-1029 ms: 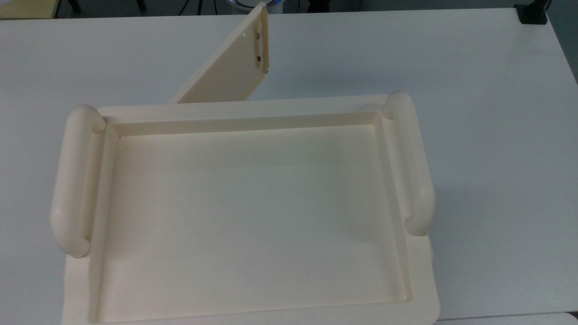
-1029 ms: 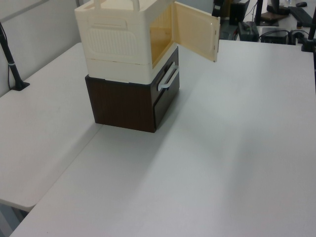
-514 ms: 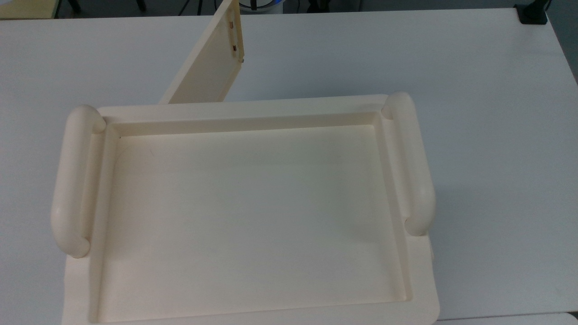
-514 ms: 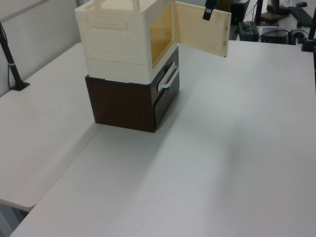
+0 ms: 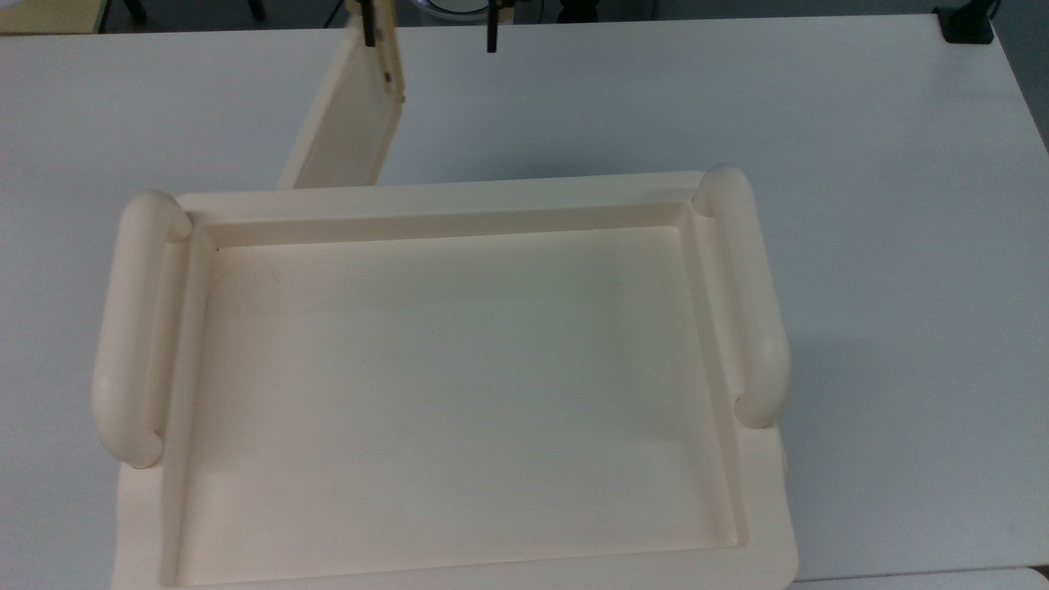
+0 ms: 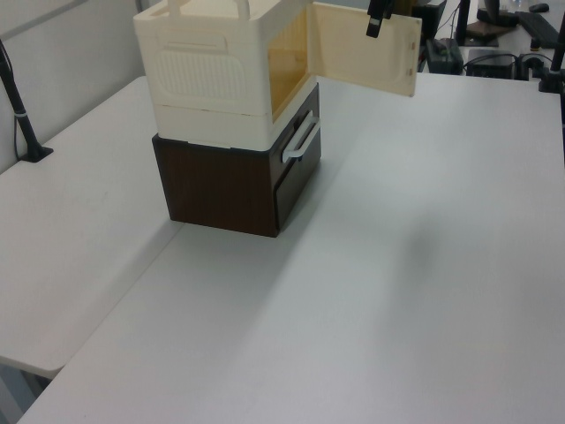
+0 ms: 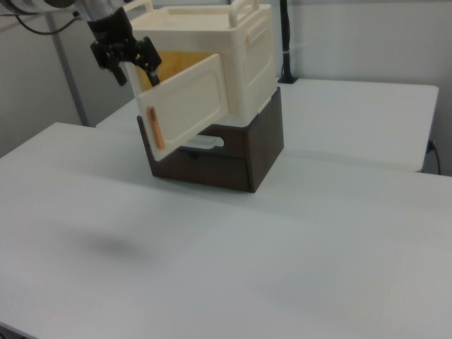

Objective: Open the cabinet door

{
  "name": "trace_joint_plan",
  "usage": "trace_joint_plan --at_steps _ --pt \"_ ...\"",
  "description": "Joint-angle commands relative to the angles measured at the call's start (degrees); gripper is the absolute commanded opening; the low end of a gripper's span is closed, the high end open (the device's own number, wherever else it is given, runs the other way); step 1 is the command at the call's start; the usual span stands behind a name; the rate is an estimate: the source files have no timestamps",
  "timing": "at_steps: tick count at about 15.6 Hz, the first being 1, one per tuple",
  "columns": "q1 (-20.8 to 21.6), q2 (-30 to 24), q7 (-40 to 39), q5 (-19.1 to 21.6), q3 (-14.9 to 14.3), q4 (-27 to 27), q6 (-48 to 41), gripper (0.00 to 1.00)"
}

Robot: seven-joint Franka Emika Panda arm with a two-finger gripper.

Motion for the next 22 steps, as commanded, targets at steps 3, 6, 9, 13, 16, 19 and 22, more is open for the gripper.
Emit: trace_joint_plan --at_steps 3,6,9,13,16,19,22 --pt "-0.1 -0.7 -2.1 0.1 -0.1 -2.8 -2.3 1.0" --pt "-0.1 -0.7 -2.1 0.2 0.0 -3.7 -3.4 1.0" --pt "-0.1 -1.4 -1.7 0.2 0.5 -7.2 -3.6 1.0" --pt "-1.1 -2.2 1.6 0.0 0.5 -11.2 -2.8 1.0" --pt "-2.6 -1.8 0.8 0.0 0.8 -11.9 -2.9 1.0" --pt "-6.3 -1.7 0.7 -0.1 4.8 -13.2 -3.0 1.0" --pt "-8.6 -2.0 0.8 -0.8 7.5 -13.4 -3.5 1.0"
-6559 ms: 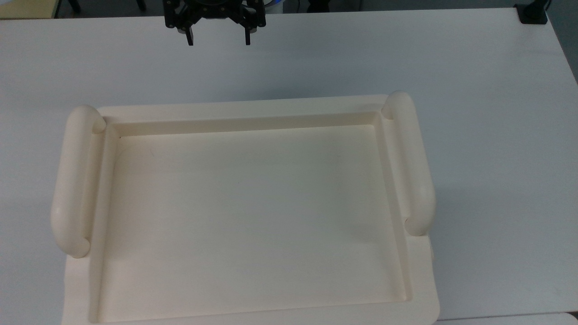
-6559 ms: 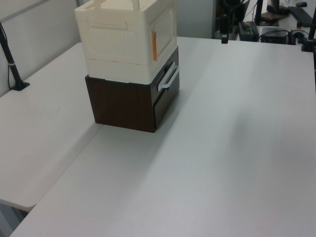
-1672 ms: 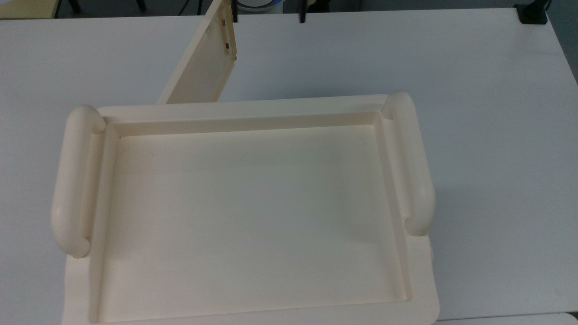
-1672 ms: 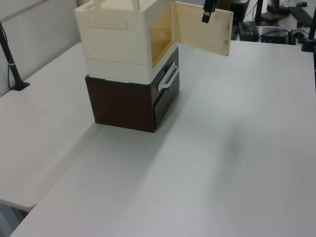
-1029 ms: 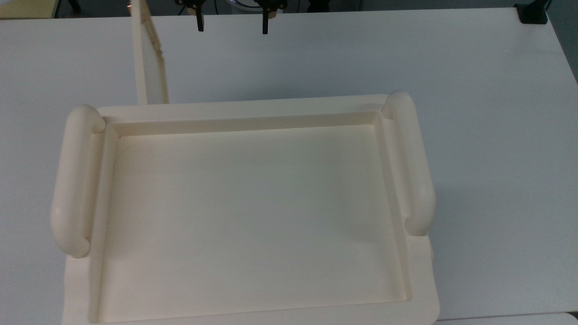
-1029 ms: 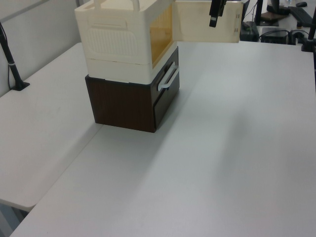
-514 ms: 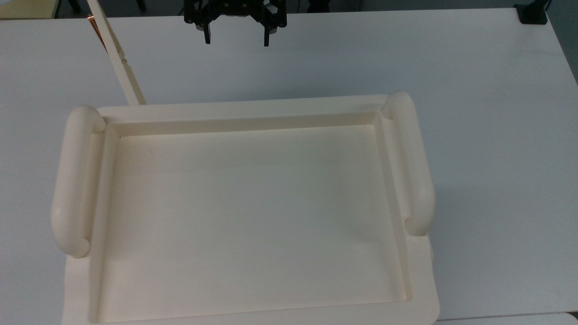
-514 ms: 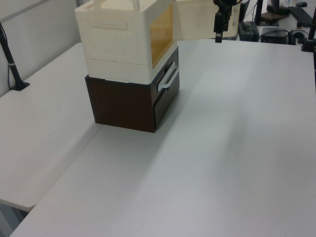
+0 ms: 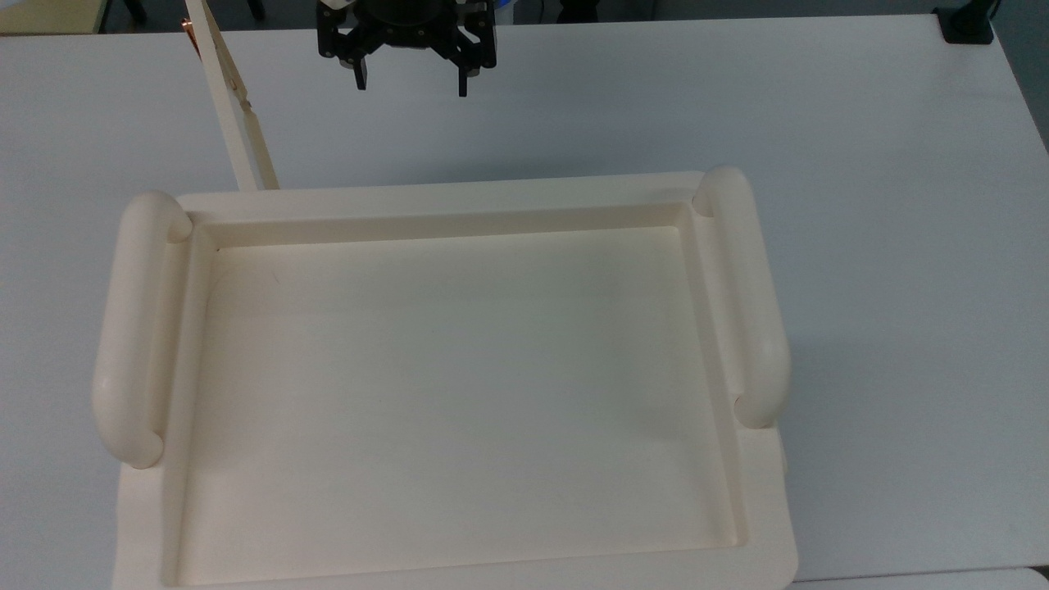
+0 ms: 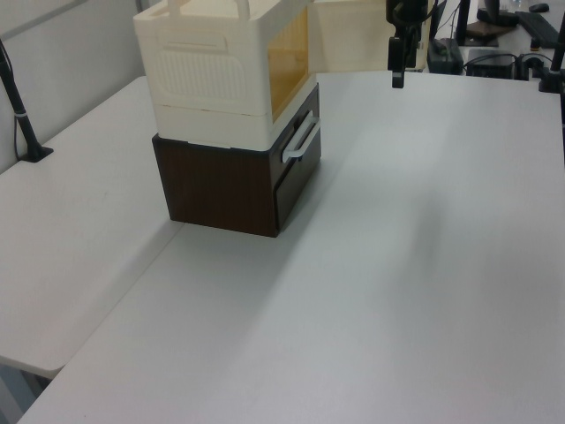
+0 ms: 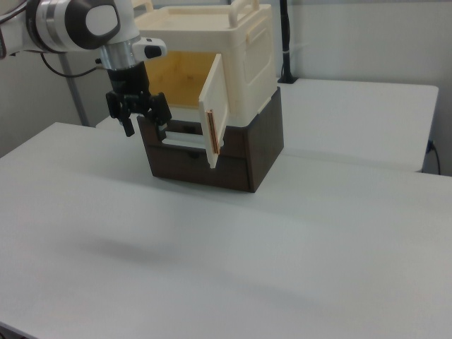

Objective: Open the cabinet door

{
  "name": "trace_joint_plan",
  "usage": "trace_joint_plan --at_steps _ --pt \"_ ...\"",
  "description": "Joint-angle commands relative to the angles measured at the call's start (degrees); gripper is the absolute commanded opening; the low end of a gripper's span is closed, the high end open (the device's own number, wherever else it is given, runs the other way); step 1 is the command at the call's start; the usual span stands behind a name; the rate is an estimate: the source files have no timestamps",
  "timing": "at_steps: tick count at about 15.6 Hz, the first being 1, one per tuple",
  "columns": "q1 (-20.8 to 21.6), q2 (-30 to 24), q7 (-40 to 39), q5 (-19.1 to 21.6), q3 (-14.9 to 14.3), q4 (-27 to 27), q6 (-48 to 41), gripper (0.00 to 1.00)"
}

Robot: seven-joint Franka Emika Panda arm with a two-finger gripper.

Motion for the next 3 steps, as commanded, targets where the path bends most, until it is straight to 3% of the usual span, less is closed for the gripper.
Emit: trace_joint_plan --at_steps 1,3 --pt "-2.3 -1.9 0.5 -1.2 3.1 -2.1 -0.3 1.0" --pt "-2.3 -1.6 0.5 -1.6 3.1 -2.1 -0.2 1.0"
